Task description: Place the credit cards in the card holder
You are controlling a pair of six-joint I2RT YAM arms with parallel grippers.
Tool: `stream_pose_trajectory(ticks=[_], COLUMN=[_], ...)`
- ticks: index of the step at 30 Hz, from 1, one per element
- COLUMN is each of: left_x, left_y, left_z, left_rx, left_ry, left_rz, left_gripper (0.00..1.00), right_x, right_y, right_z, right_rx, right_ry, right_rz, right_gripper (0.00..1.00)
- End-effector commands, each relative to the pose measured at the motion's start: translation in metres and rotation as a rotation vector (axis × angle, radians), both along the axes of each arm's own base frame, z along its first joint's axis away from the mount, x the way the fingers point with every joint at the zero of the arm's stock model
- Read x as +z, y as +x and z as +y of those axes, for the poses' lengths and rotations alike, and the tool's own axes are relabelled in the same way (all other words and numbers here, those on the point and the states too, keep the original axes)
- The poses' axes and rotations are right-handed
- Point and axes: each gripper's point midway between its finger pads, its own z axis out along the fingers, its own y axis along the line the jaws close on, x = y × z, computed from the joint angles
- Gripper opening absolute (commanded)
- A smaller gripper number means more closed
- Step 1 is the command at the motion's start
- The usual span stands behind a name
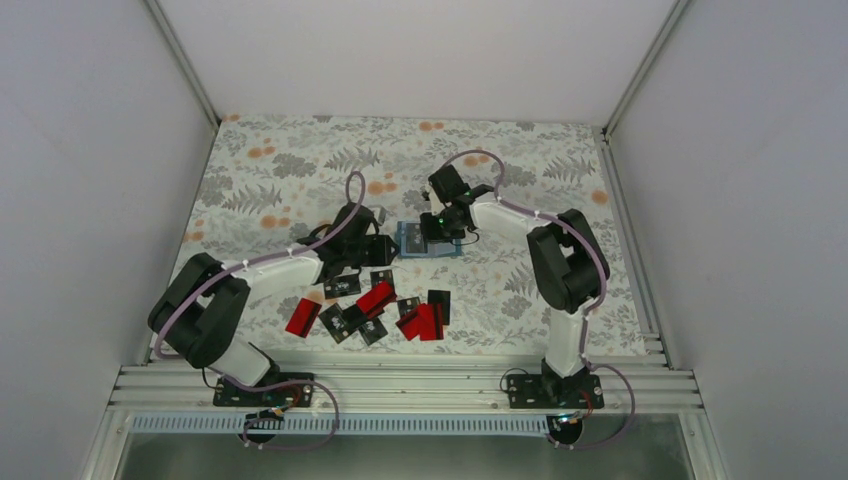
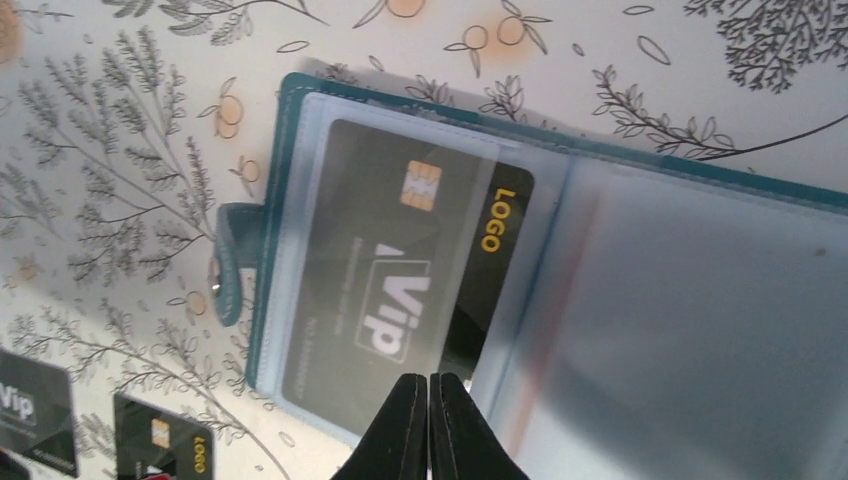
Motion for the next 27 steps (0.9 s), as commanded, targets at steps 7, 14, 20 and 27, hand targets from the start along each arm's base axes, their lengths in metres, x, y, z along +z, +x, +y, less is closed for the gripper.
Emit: stream_pose_trajectory(ticks=[7, 14, 20, 27], left_x=[-0.004, -0.007, -0.009, -0.013], left_y=[0.007, 0.009, 0.012, 0.018], left_z=[-0.009, -0.013, -0.016, -0.021], left_rx=[-0.009, -0.025, -0.035, -0.049], left_ry=[-0.012, -0.011, -0.008, -0.003], left_rz=[-0.005, -0.001, -0.005, -0.006], left_gripper=[0.27, 0.27, 0.27, 0.27], right_x=[-0.016, -0.025, -0.037, -0.047], right_y=[0.009, 0.009, 0.003, -0.002], right_z=[-0.011, -0.013, -0.015, -0.021], right_rx=[-0.03, -0.024, -0.017, -0.02], right_ry=[-0.057, -0.068, -0.079, -0.098], right_rz=[-0.009, 0.004, 0.025, 0.043], right_gripper=[0.04, 0.04, 0.04, 0.04])
